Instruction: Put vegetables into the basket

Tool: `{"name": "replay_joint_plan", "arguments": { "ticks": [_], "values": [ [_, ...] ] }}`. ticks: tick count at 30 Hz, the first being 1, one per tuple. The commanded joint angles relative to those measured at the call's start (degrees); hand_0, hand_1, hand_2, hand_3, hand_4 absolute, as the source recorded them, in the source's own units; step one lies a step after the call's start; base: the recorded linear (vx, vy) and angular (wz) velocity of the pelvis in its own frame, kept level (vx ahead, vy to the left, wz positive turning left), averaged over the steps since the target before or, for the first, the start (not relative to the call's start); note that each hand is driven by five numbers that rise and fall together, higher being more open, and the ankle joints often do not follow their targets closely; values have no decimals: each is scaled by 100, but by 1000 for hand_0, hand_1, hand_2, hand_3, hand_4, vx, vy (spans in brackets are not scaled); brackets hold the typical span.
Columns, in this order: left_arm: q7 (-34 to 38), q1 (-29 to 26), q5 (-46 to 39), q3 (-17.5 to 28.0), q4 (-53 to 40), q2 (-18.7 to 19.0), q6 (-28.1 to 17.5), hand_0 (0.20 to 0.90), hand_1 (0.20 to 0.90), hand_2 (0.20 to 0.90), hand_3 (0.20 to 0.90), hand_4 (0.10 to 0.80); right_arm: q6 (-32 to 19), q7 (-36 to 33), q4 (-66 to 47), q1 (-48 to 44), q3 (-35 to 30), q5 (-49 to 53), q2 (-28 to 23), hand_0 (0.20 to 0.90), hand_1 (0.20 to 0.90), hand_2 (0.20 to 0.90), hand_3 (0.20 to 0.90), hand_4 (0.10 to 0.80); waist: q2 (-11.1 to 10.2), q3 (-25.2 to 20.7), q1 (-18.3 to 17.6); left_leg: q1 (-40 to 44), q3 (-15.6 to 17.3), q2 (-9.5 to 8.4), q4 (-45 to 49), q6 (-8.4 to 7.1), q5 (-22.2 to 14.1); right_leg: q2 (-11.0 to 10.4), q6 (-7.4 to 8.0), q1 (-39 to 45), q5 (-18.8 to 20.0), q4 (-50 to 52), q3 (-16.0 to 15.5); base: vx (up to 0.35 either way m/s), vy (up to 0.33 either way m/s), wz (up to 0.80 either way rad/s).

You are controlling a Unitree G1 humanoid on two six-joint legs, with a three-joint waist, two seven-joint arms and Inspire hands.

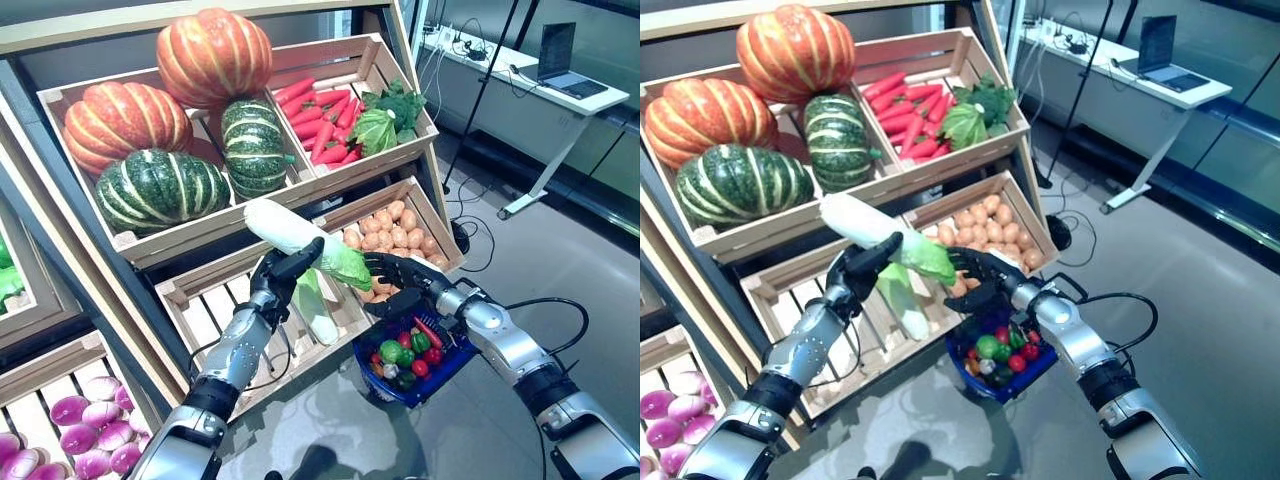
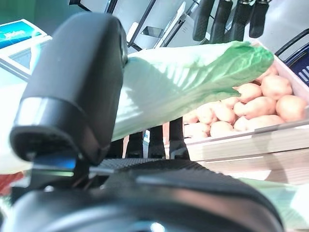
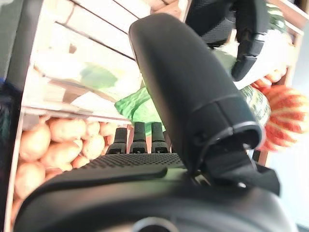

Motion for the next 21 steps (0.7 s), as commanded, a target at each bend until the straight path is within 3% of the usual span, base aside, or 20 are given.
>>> {"name": "replay_joint_plan", "arguments": {
  "ticks": [1,8,13,21],
  "values": [
    [-431,-382,-119,-217,-423,16,-229,300,300,300,300,400,-235,-122,-23,-879,62,-77,26,900,900,900,900,800,5,-470,113,27,-46,-253,-71,210,53,13,-241,-10,669,-367,-30,50,-6,-5],
    [-580,-325,643,-362,-358,-19,-175,300,300,300,300,400,2,-221,-164,-959,18,-44,81,900,900,900,900,800,37,-564,143,178,-121,-297,-662,150,303,13,-146,145,935,-857,-37,10,9,1],
    [-697,-433,898,-482,-311,128,-135,300,300,300,300,400,223,-329,-247,-1108,47,-25,16,900,900,900,900,800,40,-567,141,170,-118,-317,-693,172,295,12,-148,118,924,-847,-42,-46,17,1],
    [-689,-544,1009,-648,-215,45,-49,300,300,300,300,400,630,-603,-225,-1437,54,52,168,900,900,900,900,800,44,-601,109,252,-118,-334,-734,204,248,66,-168,161,872,-851,66,-4,2,0]
  ]
}}
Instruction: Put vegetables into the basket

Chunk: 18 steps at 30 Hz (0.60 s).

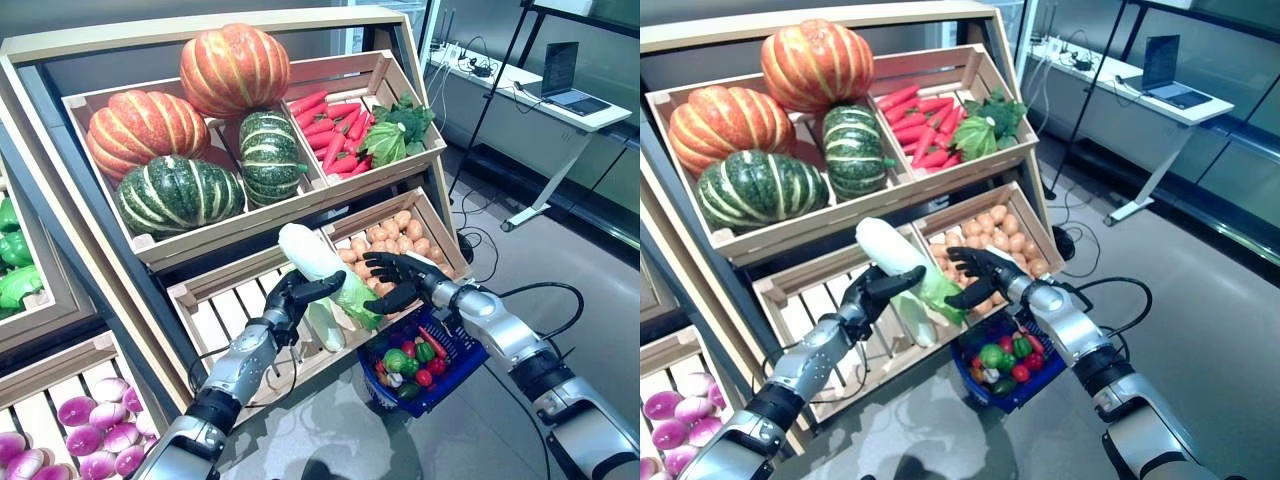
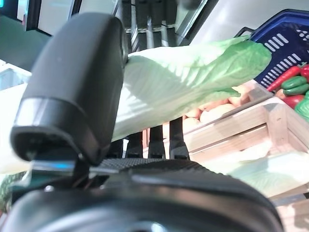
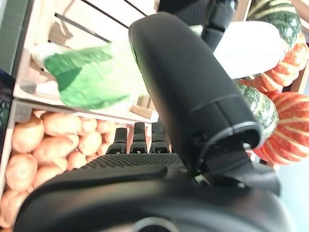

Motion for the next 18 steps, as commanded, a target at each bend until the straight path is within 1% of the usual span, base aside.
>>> {"name": "replay_joint_plan", "arguments": {
  "ticks": [1,5,10,12,13,18],
  "values": [
    [-356,-758,2,-101,-198,6,-429,300,300,300,300,400,-177,-318,-179,-964,8,-32,159,900,900,900,900,800,60,-426,24,-57,-186,-123,65,93,-172,85,-273,-192,333,55,86,0,0,0],
    [-455,-734,-110,-108,-187,-111,-427,300,300,300,300,400,148,-25,-146,-1094,116,275,277,900,900,900,900,800,51,-433,43,-32,-205,-128,66,102,-186,109,-293,-172,308,62,128,0,0,0],
    [-578,-735,-125,-161,-253,-189,-437,300,300,300,300,400,727,711,150,-1125,299,1043,452,900,900,900,900,800,25,-433,92,-3,-224,-122,68,97,-186,119,-315,-125,280,76,116,0,0,0],
    [-592,-750,-125,-190,-286,-188,-416,300,300,300,300,400,870,1019,295,-1103,360,1133,482,900,900,900,900,800,17,-439,118,9,-243,-127,68,94,-188,117,-318,-95,278,67,93,0,0,0],
    [-588,-753,-125,-195,-290,-189,-412,300,300,300,300,400,872,1043,315,-1101,366,1141,484,900,900,900,900,800,17,-438,120,12,-245,-127,67,94,-189,117,-318,-91,277,66,91,21,1,4],
    [-561,-869,-54,-306,-337,-158,-340,300,300,300,300,400,1044,1702,727,-1175,465,1177,436,900,900,900,900,800,-13,-465,169,29,-295,-137,48,84,-190,116,-320,-40,266,52,26,5,-6,10]
  ]
}}
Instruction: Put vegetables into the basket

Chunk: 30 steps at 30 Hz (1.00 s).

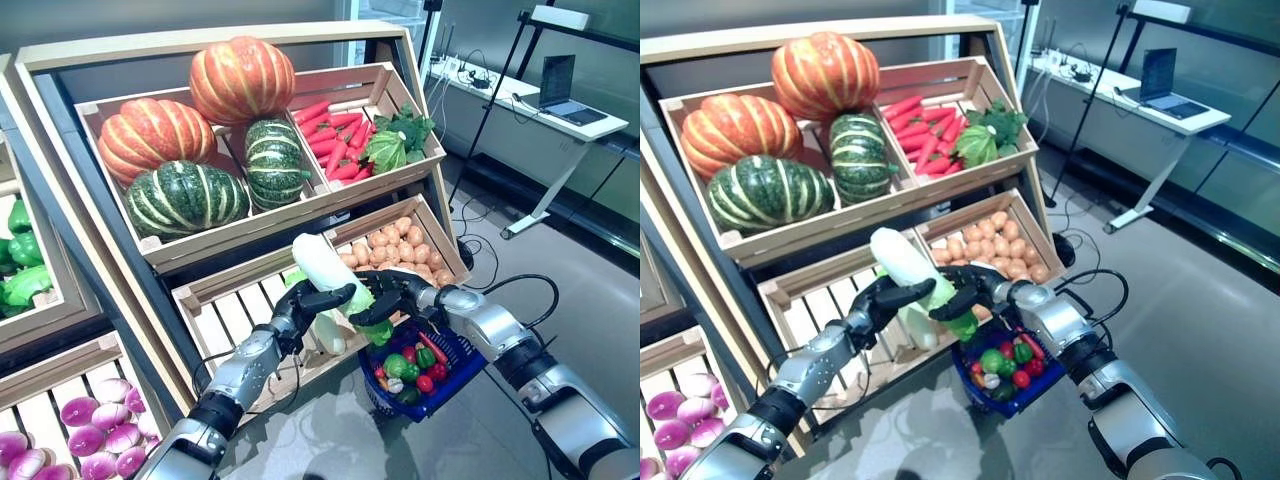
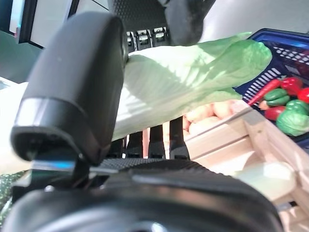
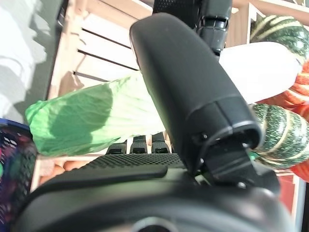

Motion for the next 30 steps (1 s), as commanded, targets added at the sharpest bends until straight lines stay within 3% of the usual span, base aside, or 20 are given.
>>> {"name": "replay_joint_plan", "arguments": {
  "ticks": [1,3,10,12,19,20,21,22,26,30],
  "values": [
    [-297,-972,-45,-38,-346,-175,-591,300,300,300,300,400,-63,1054,305,-839,230,331,107,900,900,900,900,800,7,-458,139,-80,-191,-124,47,77,-207,108,-325,-276,242,165,51,-9,-2,9],
    [-337,-1040,-84,-58,-316,-125,-575,300,300,300,300,400,12,1534,457,-935,345,142,18,900,900,900,900,800,-8,-468,142,-76,-213,-129,49,75,-207,104,-327,-274,240,171,50,-6,0,2],
    [-460,-1116,-328,-102,-270,-176,-593,300,300,300,300,400,-99,1772,926,-1104,470,320,72,900,900,900,900,800,-5,-504,159,-49,-269,-147,40,68,-203,102,-330,-253,253,157,60,0,0,0],
    [-493,-1104,-413,-134,-275,-206,-619,300,300,300,300,400,21,1636,1009,-1105,401,608,166,300,300,300,300,400,8,-511,167,-43,-281,-154,44,65,-204,99,-331,-242,252,159,66,7,21,4],
    [-525,-1061,-435,-151,-328,-324,-745,300,300,300,300,400,178,1311,1349,-1031,346,-188,311,300,300,300,300,400,23,-536,169,-20,-303,-176,31,75,-223,86,-329,-226,253,142,79,6,16,7],
    [-491,-1083,-460,-161,-344,-326,-762,300,300,300,300,400,193,1245,1404,-1058,373,-297,314,432,432,432,432,488,24,-535,163,-18,-302,-181,26,76,-223,87,-328,-227,258,134,86,0,0,0],
    [-466,-1099,-459,-161,-353,-341,-781,300,300,300,300,400,144,1164,1470,-1074,371,-434,313,432,432,432,432,488,24,-532,160,-18,-296,-183,28,76,-226,89,-329,-226,256,134,89,0,0,0],
    [-453,-1106,-462,-163,-360,-344,-782,300,300,300,300,400,126,1109,1483,-1080,376,-463,307,900,900,900,900,800,24,-532,158,-19,-294,-183,29,77,-226,88,-330,-227,257,133,92,0,0,0],
    [-321,-1197,-455,-201,-403,-335,-755,300,300,300,300,400,152,528,1547,-1160,281,-80,390,900,900,900,900,800,37,-510,134,-18,-286,-192,23,91,-221,99,-334,-248,278,128,129,0,0,0],
    [-308,-1169,-395,-168,-424,-315,-751,300,300,300,300,400,219,419,1431,-1049,169,-122,388,900,900,900,900,800,51,-506,115,-27,-284,-206,10,103,-228,101,-334,-269,276,122,144,0,0,0]
  ]
}}
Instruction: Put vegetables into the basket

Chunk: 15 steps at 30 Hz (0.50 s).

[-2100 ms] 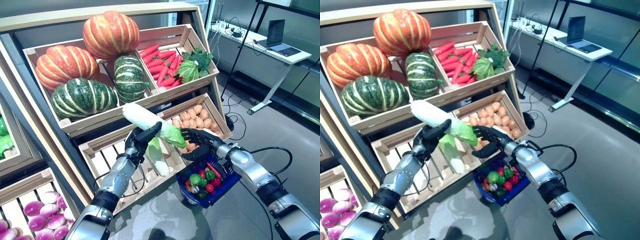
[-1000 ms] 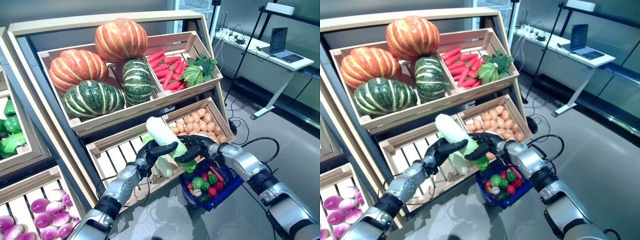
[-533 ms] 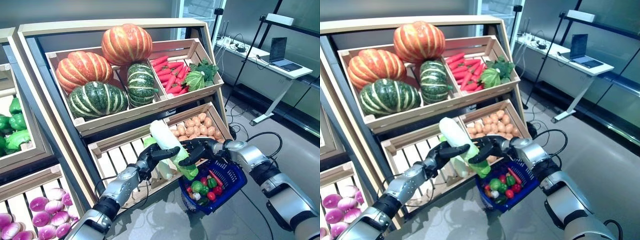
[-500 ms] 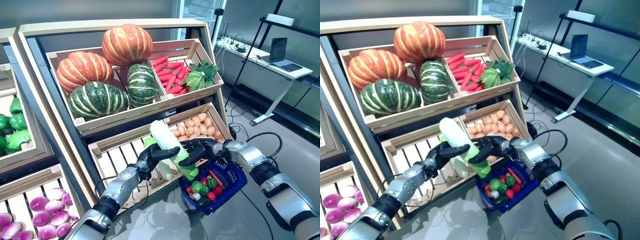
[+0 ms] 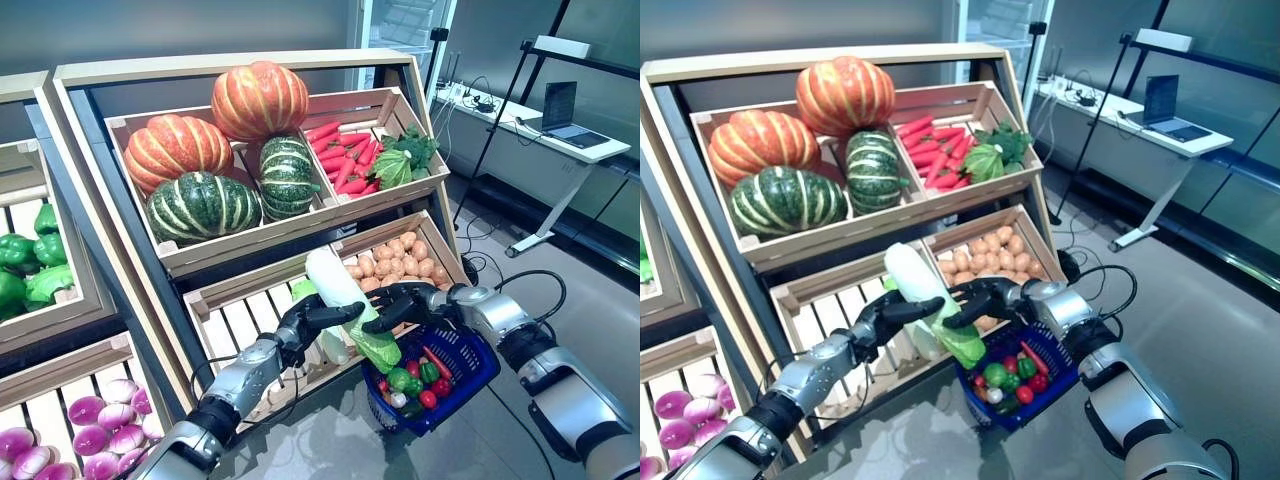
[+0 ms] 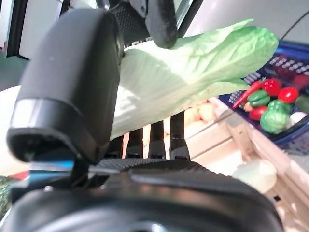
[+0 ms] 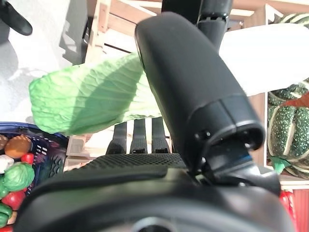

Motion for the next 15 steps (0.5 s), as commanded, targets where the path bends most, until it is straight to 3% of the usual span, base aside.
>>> {"name": "replay_joint_plan", "arguments": {
  "ticks": [1,8,12,15],
  "values": [
    [-220,-1208,-312,257,-444,-398,-849,300,300,300,300,400,-98,-210,211,-524,83,60,167,900,900,900,900,800,89,-267,136,-30,-153,-168,8,97,-253,115,-347,-391,266,204,234,0,0,0],
    [-104,-1262,-225,252,-443,-419,-853,300,300,300,300,400,-312,-708,116,-525,90,-394,133,900,900,900,900,800,101,-259,104,-17,-128,-164,16,96,-255,115,-338,-388,266,205,258,0,0,0],
    [79,-1255,-66,279,-508,-378,-910,300,300,300,300,400,-575,-1542,-321,-505,78,-965,74,900,900,900,900,800,120,-242,50,-22,-111,-167,20,101,-253,131,-337,-421,256,230,315,0,0,0],
    [185,-1179,-15,332,-604,-378,-943,300,300,300,300,400,-417,-1925,-778,-378,57,-1181,72,900,900,900,900,800,130,-206,9,-31,-98,-168,27,110,-255,141,-337,-446,242,252,370,-7,0,-1]
  ]
}}
